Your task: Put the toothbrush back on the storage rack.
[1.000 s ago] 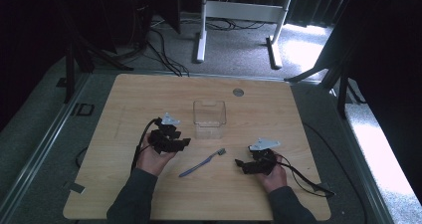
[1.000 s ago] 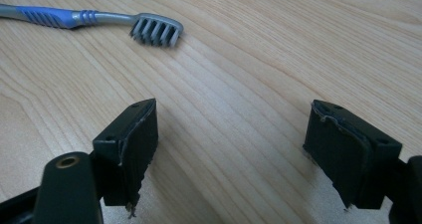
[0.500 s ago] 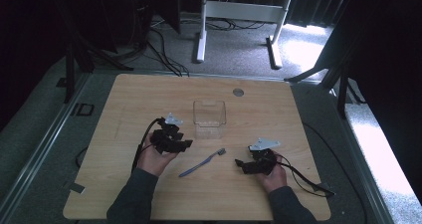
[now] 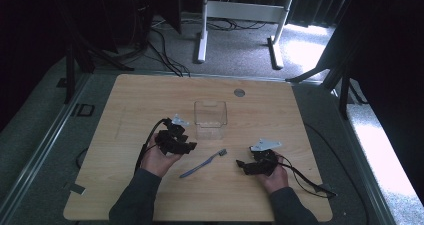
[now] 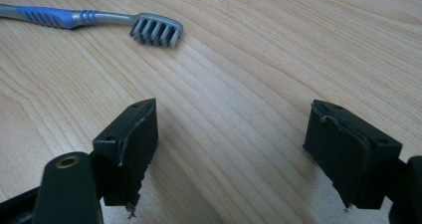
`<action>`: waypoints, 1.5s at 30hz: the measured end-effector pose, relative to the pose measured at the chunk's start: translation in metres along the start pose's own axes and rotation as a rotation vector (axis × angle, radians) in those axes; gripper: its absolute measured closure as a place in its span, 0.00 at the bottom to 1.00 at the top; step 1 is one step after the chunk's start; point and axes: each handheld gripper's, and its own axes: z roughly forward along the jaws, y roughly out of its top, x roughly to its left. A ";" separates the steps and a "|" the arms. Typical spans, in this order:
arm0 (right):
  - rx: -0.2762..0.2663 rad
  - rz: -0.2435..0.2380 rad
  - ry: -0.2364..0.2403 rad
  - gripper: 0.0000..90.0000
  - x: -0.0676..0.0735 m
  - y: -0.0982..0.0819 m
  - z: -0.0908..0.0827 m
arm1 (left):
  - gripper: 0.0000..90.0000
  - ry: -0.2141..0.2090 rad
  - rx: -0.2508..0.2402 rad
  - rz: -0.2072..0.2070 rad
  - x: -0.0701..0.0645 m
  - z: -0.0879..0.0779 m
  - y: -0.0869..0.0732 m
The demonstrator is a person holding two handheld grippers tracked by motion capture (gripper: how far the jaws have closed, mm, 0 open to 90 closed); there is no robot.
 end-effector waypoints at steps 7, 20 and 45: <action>0.000 0.000 0.000 0.23 0.000 0.000 0.000 | 0.60 -0.010 0.022 0.013 -0.002 0.003 0.001; 0.000 0.000 0.000 0.23 0.000 0.000 0.000 | 0.60 -0.019 0.075 0.049 -0.010 0.011 0.004; 0.001 0.001 0.000 0.23 0.000 0.000 0.000 | 0.61 -0.033 0.163 0.091 -0.019 0.022 0.010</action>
